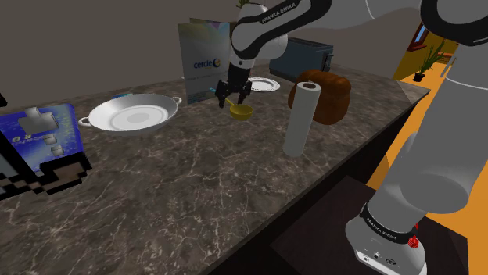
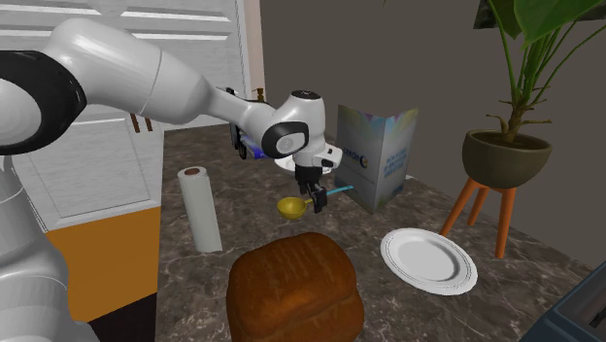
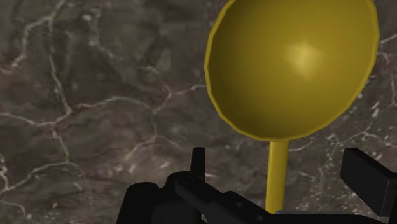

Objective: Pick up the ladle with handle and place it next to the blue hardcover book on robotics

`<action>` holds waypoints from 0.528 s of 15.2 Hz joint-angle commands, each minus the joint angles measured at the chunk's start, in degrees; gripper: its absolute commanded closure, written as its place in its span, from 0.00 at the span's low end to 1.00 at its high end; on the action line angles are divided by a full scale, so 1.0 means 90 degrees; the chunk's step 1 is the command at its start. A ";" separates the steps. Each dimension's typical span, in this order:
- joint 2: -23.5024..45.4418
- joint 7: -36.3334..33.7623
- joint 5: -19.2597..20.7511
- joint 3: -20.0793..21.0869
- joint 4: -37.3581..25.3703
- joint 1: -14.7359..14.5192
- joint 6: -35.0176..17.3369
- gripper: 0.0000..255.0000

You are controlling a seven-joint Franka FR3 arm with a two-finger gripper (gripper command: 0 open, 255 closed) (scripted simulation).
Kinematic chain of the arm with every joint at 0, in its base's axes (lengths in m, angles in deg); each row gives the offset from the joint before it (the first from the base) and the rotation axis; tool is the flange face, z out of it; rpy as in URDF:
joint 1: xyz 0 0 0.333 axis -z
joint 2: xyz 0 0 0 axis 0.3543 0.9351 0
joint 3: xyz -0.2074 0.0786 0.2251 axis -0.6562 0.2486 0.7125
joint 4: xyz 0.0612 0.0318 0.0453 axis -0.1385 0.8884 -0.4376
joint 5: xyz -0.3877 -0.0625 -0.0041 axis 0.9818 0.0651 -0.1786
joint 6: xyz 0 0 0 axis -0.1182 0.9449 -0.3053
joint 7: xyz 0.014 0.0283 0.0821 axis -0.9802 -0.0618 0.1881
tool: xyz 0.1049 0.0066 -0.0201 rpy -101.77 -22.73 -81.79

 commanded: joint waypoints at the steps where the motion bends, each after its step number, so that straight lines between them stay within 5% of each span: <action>1: 0.0018 0.0003 -0.0007 0.0004 0.0038 -0.0004 -0.0060 0.00; 7: 0.0018 0.0003 -0.0007 0.0004 0.0037 -0.0004 -0.0059 0.00; 8: 0.0018 0.0003 -0.0007 0.0004 0.0037 -0.0004 -0.0059 1.00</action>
